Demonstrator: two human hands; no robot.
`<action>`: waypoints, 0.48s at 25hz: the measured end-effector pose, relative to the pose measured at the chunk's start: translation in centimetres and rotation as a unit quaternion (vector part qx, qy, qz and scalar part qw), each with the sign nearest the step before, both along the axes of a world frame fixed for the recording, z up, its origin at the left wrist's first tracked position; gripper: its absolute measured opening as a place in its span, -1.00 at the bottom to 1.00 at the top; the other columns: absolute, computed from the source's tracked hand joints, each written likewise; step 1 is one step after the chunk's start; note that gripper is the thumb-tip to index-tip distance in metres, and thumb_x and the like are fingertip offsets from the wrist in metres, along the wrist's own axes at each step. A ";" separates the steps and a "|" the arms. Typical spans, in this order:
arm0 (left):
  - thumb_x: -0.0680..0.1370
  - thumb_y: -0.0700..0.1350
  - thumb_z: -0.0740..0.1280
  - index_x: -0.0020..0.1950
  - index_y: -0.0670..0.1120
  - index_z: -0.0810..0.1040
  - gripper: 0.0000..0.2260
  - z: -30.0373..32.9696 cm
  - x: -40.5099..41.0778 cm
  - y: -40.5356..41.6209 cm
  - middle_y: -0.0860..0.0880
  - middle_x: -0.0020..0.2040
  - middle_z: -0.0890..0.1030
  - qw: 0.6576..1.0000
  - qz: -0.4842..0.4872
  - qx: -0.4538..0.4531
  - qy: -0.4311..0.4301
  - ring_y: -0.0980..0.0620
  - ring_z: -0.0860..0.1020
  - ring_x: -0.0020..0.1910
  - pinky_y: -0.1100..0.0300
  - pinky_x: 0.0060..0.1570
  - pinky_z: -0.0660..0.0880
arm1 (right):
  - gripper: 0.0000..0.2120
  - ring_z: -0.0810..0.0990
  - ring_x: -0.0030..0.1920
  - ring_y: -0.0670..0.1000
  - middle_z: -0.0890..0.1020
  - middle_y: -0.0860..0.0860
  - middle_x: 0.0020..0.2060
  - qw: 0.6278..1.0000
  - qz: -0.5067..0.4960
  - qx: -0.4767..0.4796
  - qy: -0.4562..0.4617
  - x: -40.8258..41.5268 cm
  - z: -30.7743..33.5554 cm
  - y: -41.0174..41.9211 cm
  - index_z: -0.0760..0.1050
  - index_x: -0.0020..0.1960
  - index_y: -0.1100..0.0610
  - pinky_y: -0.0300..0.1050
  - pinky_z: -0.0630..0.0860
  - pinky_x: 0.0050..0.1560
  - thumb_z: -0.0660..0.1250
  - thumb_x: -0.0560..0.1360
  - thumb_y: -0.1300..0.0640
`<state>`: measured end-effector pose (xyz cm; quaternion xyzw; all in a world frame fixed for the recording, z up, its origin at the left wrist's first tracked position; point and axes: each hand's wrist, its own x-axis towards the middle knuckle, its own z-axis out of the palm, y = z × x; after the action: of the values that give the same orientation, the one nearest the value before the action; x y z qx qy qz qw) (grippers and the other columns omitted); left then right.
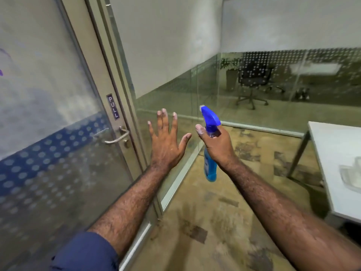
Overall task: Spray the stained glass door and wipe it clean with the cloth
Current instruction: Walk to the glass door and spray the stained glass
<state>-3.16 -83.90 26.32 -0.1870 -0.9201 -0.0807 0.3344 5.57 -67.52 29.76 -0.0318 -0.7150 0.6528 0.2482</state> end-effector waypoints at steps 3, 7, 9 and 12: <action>0.69 0.38 -0.08 0.73 -0.12 0.05 -0.23 -2.1 -0.3 8.5 -0.25 0.74 -0.04 0.997 -0.074 -0.015 -0.018 -0.22 -0.09 0.74 -0.42 0.63 -0.03 | -0.87 0.60 -0.22 -0.35 0.67 -0.07 -0.12 0.997 -0.064 -0.029 -0.021 1.3 -2.2 8.0 0.60 0.06 -0.10 -0.56 0.46 -0.14 0.54 0.60 -0.02; 0.69 0.37 -0.07 0.73 -0.12 0.04 -0.24 -3.2 -0.4 11.3 -0.24 0.74 -0.03 0.996 -0.089 0.001 -0.017 -0.22 -0.08 0.74 -0.41 0.63 -0.05 | -0.82 0.61 -0.16 -0.45 0.68 -0.19 -0.07 0.996 -0.076 -0.021 -0.048 2.2 -3.2 10.9 0.59 0.08 -0.08 -0.56 0.46 -0.14 0.52 0.59 -0.11; 0.69 0.37 -0.07 0.73 -0.11 0.06 -0.24 -4.7 0.1 16.8 -0.24 0.74 -0.02 0.991 -0.131 -0.010 -0.039 -0.22 -0.08 0.74 -0.41 0.63 -0.06 | -0.78 0.60 -0.19 -0.48 0.67 -0.21 -0.09 0.990 -0.118 -0.041 -0.065 3.4 -4.5 16.2 0.60 0.14 0.00 -0.54 0.45 -0.16 0.51 0.60 -0.08; 0.69 0.35 -0.02 0.73 -0.12 0.09 -0.25 -6.4 1.0 23.6 -0.25 0.74 -0.01 0.983 -0.173 -0.011 -0.054 -0.21 -0.08 0.74 -0.41 0.63 -0.07 | -0.76 0.59 -0.25 -0.47 0.64 -0.16 -0.13 0.983 -0.155 -0.054 -0.080 5.1 -6.4 22.7 0.59 0.17 0.10 -0.58 0.44 -0.24 0.51 0.61 -0.01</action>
<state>-2.19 -60.33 19.92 -0.3420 -0.8915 -0.1371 0.2636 10.71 -44.82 23.35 -0.2080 -0.6829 0.6392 0.2860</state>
